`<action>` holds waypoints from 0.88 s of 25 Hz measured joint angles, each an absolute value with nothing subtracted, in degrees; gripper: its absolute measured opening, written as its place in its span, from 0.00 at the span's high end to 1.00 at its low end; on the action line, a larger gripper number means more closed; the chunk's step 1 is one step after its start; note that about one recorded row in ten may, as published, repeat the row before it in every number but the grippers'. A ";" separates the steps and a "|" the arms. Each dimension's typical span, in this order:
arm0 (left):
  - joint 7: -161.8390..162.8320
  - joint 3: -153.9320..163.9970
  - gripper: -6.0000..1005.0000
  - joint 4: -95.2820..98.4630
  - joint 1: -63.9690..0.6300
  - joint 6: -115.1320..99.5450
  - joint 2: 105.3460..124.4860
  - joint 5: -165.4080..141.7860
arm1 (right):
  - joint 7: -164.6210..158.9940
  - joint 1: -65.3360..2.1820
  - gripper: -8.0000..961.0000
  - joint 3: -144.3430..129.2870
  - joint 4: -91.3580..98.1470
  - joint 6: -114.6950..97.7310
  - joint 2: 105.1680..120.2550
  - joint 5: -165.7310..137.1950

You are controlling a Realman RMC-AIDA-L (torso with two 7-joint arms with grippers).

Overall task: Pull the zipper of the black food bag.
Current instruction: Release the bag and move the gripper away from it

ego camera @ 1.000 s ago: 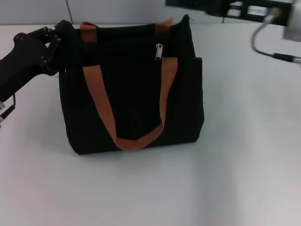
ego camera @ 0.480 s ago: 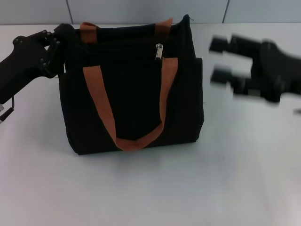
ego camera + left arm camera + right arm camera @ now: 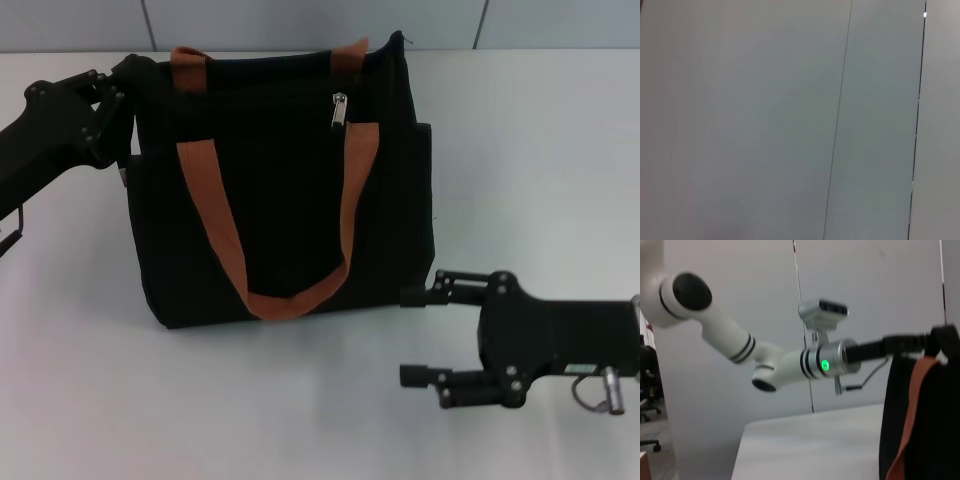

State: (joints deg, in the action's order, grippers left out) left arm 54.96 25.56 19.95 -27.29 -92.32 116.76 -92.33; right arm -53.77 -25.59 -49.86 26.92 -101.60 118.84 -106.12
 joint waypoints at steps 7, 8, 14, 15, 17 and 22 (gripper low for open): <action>55.33 25.58 0.82 19.95 -27.08 -90.92 116.70 -92.37 | -50.99 -25.92 0.22 -50.22 24.27 -99.65 118.93 -107.61; 56.23 25.58 0.82 19.95 -27.13 -90.15 116.74 -92.38 | -50.96 -25.93 0.22 -50.22 24.27 -99.64 118.94 -107.61; 56.46 25.71 0.81 20.03 -27.31 -89.86 116.79 -92.38 | -50.84 -26.35 0.22 -50.12 24.22 -99.47 119.00 -107.63; 56.64 25.72 0.81 20.05 -27.27 -89.86 116.85 -92.37 | -50.85 -26.41 0.22 -50.10 24.21 -99.40 119.00 -107.62; 57.19 25.66 0.81 20.09 -27.12 -89.88 116.88 -92.33 | -50.85 -26.47 0.22 -50.07 24.19 -99.24 119.00 -107.53; 64.91 27.98 0.81 25.69 -26.35 -90.33 115.61 -95.36 | -50.94 -26.68 0.22 -50.09 24.17 -98.81 119.03 -107.51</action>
State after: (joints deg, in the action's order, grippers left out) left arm 64.91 27.98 25.69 -26.34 -90.33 115.61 -95.36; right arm -50.94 -26.68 -50.09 24.17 -98.81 119.03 -107.51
